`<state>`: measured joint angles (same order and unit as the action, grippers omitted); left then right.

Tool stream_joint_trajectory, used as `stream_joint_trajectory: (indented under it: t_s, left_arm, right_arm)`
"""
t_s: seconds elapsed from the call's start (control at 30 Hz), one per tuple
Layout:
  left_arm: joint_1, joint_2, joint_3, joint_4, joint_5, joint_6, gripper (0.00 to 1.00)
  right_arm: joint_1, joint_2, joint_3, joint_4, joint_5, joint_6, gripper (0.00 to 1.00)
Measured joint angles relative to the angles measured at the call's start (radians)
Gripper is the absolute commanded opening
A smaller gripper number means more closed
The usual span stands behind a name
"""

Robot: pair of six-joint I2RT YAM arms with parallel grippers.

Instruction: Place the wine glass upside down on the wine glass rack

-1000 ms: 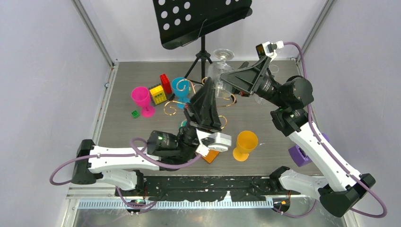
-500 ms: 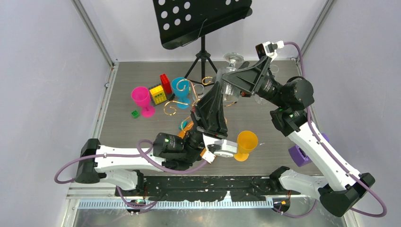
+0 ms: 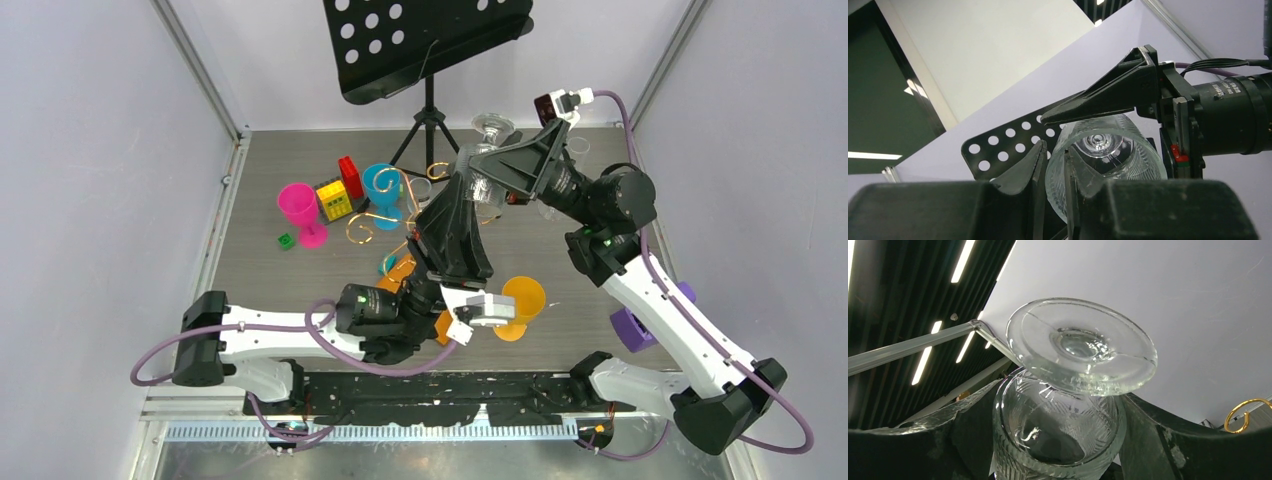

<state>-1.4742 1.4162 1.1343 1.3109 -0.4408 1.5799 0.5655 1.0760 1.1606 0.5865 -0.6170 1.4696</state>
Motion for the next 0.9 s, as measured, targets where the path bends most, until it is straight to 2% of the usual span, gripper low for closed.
stream_joint_trajectory:
  t_s: [0.07, 0.17, 0.3, 0.5, 0.6, 0.73, 0.9]
  left_arm:
    - [0.005, -0.001, 0.000, 0.005, -0.014, 0.000, 0.33]
    - [0.010, -0.005, -0.005, 0.009, -0.039, -0.001, 0.55]
    - [0.010, -0.029, -0.034, 0.023, -0.075, -0.006, 0.69]
    - [-0.008, -0.097, -0.117, 0.025, -0.153, -0.034, 0.76]
    - [-0.027, -0.134, -0.156, 0.025, -0.218, -0.053, 0.76]
    - [-0.051, -0.193, -0.187, 0.025, -0.319, -0.082, 0.77]
    - [-0.067, -0.301, -0.210, -0.002, -0.441, -0.150, 0.77]
  right_arm:
    - [0.001, 0.006, -0.003, 0.006, -0.011, 0.002, 0.19]
    - [0.002, 0.017, -0.004, 0.020, -0.024, 0.003, 0.18]
    - [-0.008, 0.025, -0.004, 0.026, -0.022, -0.003, 0.16]
    - [-0.074, 0.024, 0.008, -0.005, -0.023, -0.082, 0.12]
    - [-0.139, 0.018, 0.027, -0.060, -0.021, -0.178, 0.06]
    - [-0.206, -0.027, 0.069, -0.262, -0.008, -0.483, 0.05]
    - [-0.211, -0.132, 0.097, -0.528, -0.008, -0.927, 0.05]
